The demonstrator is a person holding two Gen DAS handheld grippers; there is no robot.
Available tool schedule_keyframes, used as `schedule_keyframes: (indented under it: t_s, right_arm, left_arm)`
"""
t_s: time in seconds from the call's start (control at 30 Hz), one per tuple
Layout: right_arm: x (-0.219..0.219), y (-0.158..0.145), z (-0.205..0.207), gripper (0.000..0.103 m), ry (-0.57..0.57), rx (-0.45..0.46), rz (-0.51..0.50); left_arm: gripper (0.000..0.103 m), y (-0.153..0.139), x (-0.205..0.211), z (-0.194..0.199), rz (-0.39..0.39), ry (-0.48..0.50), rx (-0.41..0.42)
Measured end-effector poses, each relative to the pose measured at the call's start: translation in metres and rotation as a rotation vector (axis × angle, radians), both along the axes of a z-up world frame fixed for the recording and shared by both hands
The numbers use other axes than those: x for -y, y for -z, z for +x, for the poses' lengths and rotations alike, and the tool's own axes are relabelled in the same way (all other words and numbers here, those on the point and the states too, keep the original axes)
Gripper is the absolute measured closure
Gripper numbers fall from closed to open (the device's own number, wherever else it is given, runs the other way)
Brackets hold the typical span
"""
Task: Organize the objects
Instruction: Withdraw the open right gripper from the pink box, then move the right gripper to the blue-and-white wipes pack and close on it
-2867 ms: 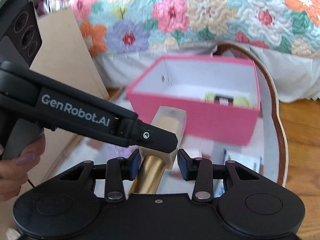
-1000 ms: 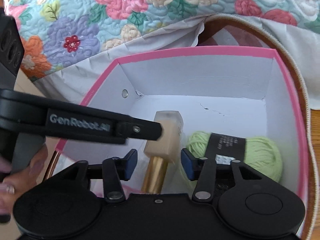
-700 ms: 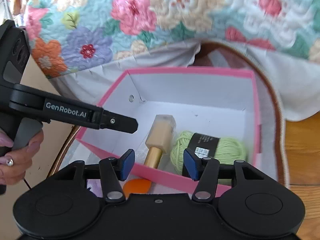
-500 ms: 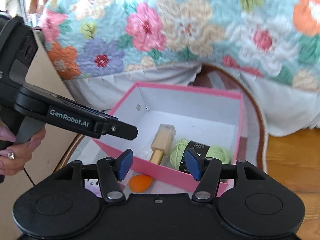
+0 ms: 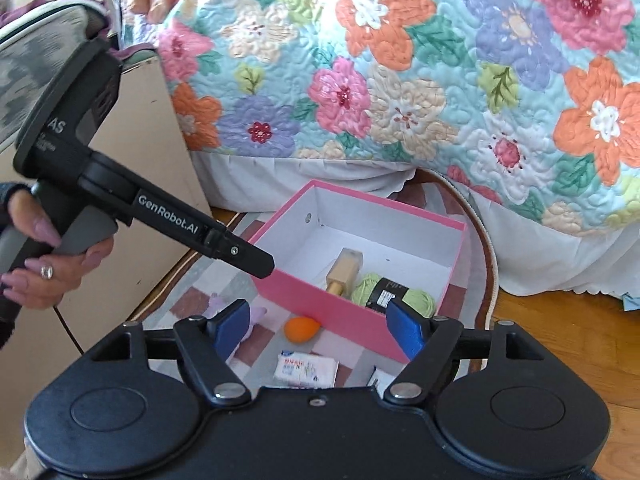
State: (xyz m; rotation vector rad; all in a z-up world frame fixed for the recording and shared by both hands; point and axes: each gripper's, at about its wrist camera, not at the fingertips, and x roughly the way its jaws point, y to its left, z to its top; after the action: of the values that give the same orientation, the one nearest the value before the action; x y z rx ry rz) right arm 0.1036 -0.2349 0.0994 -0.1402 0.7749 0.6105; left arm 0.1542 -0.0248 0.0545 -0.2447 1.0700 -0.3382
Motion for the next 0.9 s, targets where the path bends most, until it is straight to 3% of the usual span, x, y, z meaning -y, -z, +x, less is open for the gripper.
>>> schedule_keyframes:
  t_s: [0.3,0.53,0.77,0.9]
  right_arm:
    - [0.026,0.030,-0.033,0.017,0.000,-0.029,0.021]
    - [0.047,0.082,-0.038,0.017,0.038,-0.065,0.035]
    - [0.060,0.144,-0.023,0.015,0.120,-0.045,0.029]
    - [0.070,0.171,-0.008,0.015,0.178,-0.094,0.070]
  left_arm:
    - [0.036,0.021,0.020,-0.035,0.019,0.038,-0.060]
    - [0.035,0.076,0.040,-0.043,0.013,0.058,-0.123]
    - [0.035,0.106,0.053,-0.028,-0.006,-0.005,-0.041]
    - [0.035,0.122,0.059,-0.014,-0.043,-0.033,-0.028]
